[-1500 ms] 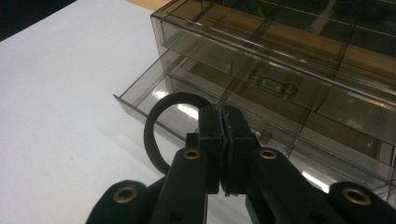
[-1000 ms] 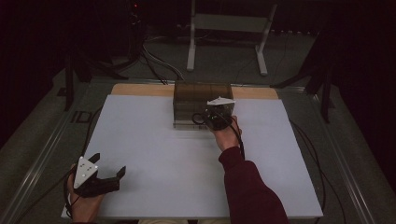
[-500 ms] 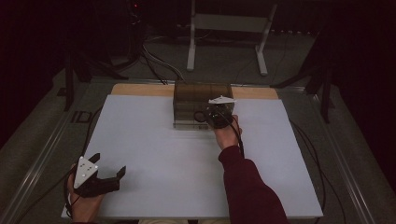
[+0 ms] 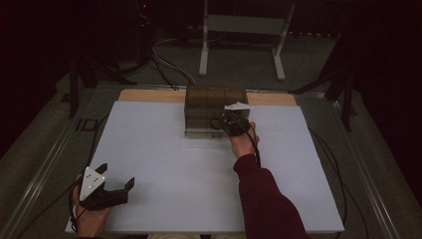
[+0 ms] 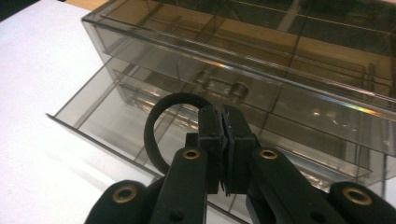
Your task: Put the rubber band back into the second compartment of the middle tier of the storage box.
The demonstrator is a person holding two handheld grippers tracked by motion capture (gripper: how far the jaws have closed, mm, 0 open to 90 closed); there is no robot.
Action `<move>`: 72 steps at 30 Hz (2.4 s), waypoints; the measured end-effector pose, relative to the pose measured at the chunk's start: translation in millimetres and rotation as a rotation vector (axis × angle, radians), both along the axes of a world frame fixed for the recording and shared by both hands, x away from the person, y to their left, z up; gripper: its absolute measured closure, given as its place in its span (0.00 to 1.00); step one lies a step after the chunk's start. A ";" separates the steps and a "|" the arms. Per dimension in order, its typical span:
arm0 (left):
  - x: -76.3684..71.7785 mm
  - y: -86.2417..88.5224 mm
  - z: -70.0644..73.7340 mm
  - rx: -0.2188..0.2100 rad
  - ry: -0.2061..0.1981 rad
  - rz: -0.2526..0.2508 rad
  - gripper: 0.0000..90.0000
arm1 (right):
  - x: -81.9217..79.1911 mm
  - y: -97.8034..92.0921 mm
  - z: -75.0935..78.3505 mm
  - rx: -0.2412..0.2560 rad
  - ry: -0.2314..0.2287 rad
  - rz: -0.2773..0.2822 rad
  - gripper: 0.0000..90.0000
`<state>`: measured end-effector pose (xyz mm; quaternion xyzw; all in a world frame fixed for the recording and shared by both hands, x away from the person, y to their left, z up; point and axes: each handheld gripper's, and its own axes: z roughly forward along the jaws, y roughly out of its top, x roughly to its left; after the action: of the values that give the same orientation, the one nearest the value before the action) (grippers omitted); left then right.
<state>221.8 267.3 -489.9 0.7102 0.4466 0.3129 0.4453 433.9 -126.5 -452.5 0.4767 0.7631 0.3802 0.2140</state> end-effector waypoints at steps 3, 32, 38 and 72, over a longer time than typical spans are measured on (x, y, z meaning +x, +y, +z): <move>0.1 0.1 0.0 -0.001 0.000 0.000 0.00 | 1.3 -1.1 -1.5 -0.004 0.002 -0.008 0.98; -0.1 -1.0 -0.1 -0.001 -0.001 -0.005 0.00 | 8.6 3.6 -13.2 -0.051 0.019 -0.035 0.98; 0.1 -1.1 -0.2 0.000 0.001 -0.008 0.00 | 9.5 4.0 -14.9 -0.052 0.021 -0.035 0.98; 0.1 -2.2 -0.8 0.001 0.005 -0.011 0.00 | 11.6 7.0 -22.3 -0.035 0.041 -0.020 0.69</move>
<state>221.9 265.1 -490.7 0.7137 0.4435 0.3089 0.4457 445.6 -119.6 -474.7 0.4881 0.7692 0.3547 0.2106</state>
